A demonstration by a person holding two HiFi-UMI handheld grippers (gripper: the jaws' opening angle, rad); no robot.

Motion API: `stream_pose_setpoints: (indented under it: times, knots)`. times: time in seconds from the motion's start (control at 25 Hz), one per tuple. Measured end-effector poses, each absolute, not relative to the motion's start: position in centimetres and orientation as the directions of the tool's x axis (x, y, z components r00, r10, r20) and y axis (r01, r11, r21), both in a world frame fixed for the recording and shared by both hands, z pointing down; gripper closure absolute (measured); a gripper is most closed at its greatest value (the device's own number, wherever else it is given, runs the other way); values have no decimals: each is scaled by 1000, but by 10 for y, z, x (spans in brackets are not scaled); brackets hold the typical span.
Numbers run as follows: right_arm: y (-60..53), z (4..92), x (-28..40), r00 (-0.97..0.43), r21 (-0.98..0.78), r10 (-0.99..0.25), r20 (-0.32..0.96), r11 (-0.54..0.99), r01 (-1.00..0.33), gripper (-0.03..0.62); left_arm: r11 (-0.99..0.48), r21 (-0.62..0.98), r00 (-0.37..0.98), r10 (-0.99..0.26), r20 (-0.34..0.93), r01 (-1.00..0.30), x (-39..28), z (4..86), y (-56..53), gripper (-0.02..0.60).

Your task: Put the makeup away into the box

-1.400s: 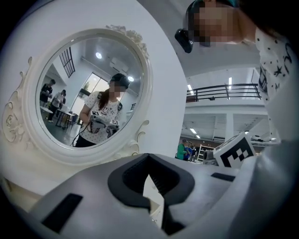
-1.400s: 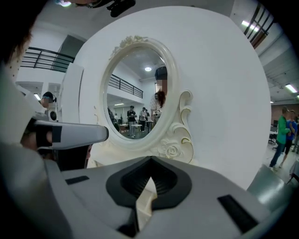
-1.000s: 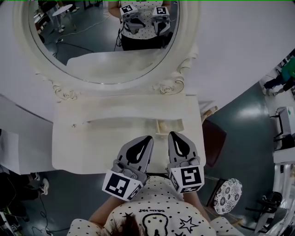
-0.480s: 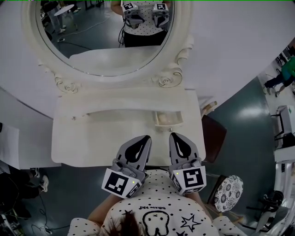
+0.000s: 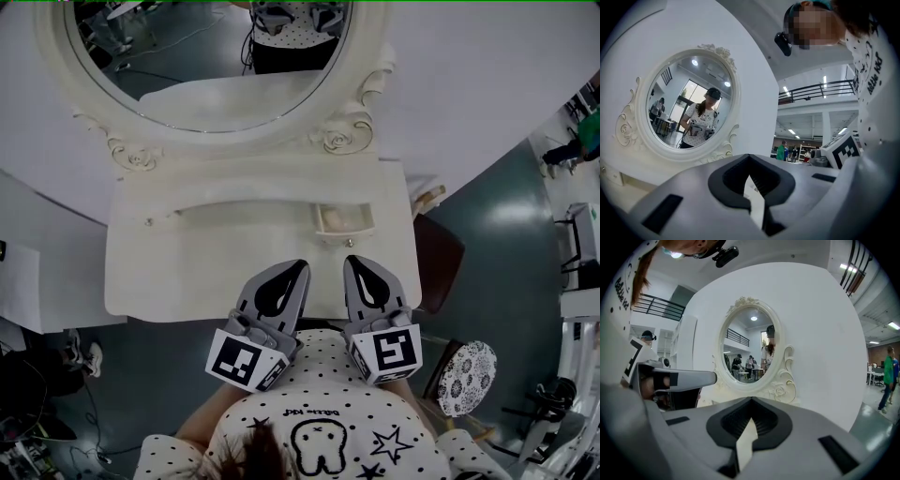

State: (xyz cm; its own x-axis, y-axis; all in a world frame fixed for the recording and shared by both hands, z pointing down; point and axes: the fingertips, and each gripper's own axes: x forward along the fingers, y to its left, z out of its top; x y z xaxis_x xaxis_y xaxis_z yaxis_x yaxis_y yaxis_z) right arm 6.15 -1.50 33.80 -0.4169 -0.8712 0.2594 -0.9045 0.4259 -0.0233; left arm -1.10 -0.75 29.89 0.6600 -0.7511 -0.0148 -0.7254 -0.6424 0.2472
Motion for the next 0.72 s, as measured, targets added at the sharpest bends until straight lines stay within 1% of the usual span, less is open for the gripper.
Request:
stream_pose_setpoints:
  times: [0.6,0.72]
  knots:
    - [-22,338,63,-434,-21,-862,261,444,-896,588,-615,251,633,-774,-13,-747,-12,299,-13,586]
    - [-22,338,64,-438,-22,-861,260,448,-894,588,-609,244,629,-778,4,-755,-13,301,-14,586]
